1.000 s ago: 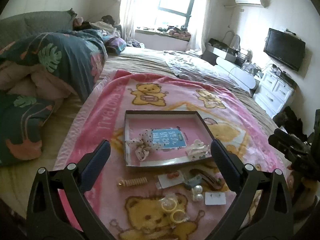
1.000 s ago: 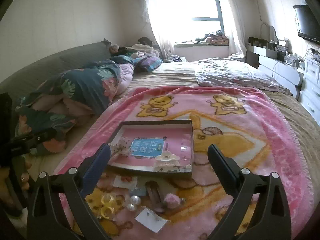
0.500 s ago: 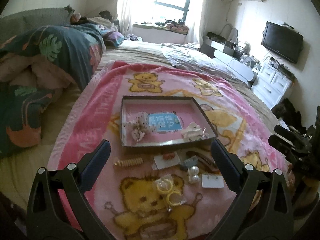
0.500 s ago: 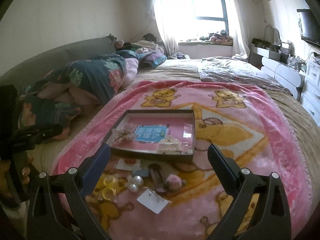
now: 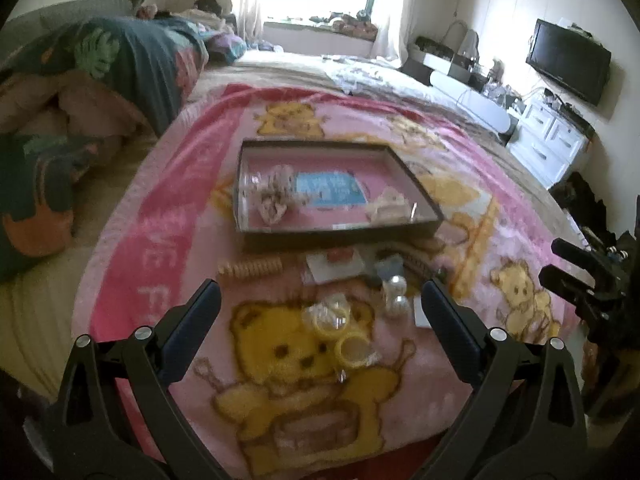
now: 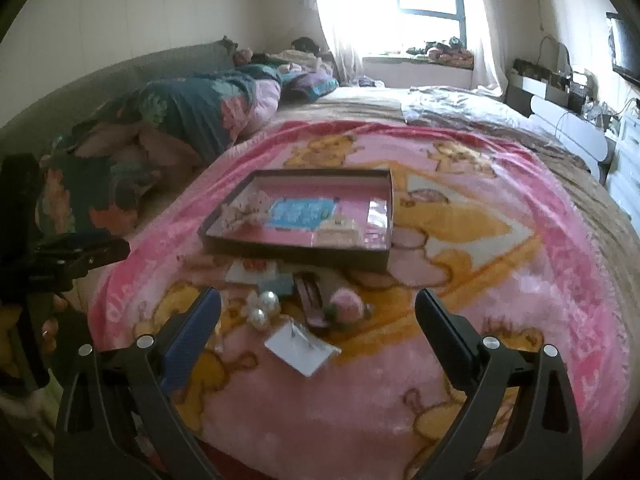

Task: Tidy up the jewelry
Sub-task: 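Grasp the bag of yellow rings with the left tool while the right tool grasps the pink pom-pom clip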

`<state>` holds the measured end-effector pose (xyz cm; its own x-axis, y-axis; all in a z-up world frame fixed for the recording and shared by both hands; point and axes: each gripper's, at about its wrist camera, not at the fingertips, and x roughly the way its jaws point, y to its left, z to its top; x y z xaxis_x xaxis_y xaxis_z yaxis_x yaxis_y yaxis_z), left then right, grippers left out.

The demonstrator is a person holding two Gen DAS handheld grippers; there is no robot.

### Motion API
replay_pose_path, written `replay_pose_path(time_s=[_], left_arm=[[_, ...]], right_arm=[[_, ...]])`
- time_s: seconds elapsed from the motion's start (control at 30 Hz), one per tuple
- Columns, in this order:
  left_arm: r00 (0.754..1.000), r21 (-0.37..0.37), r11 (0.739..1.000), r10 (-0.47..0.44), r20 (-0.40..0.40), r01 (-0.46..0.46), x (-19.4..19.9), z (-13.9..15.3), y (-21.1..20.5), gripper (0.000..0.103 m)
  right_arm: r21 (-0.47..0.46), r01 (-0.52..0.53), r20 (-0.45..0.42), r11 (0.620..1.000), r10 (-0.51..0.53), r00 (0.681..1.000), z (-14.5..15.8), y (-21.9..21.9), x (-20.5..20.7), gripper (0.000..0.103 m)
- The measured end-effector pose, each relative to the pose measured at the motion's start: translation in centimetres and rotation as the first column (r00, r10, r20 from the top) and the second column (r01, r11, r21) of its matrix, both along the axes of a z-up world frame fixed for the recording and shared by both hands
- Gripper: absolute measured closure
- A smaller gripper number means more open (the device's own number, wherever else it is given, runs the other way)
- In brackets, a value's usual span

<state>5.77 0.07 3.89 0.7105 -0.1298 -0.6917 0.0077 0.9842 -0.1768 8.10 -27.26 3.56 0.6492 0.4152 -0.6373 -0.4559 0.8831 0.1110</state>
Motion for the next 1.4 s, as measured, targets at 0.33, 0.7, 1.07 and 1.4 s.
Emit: replay_pose_path(time_s=[0.33, 0.7, 1.07, 1.4], left_arm=[[0.996, -0.001, 1.0, -0.021, -0.092, 0.021, -0.6, -4.0, -0.9, 0.009], [0.984, -0.023, 0.998, -0.059, -0.166, 0.056, 1.0, -7.9, -2.7, 0.009], [0.978, -0.018, 0.998, -0.06, -0.202, 0.057, 3.3, -10.7, -4.0, 0.012], [0.976, -0.003, 0.999, -0.05, -0.212, 0.05, 5.0, -11.6, -4.3, 0.045]], right_arm=[[-0.027, -0.002, -0.055, 1.0, 0.001, 0.998, -2.8, -0.4, 0.0, 0.006], [-0.02, 0.0, -0.126, 1.0, -0.002, 0.992, -5.6, -0.3, 2.4, 0.006], [-0.028, -0.01, -0.173, 1.0, 0.005, 0.985, -7.8, 0.6, 5.9, 0.006], [-0.036, -0.015, -0.233, 0.999, 0.007, 0.972, -10.2, 1.8, 8.9, 0.011]])
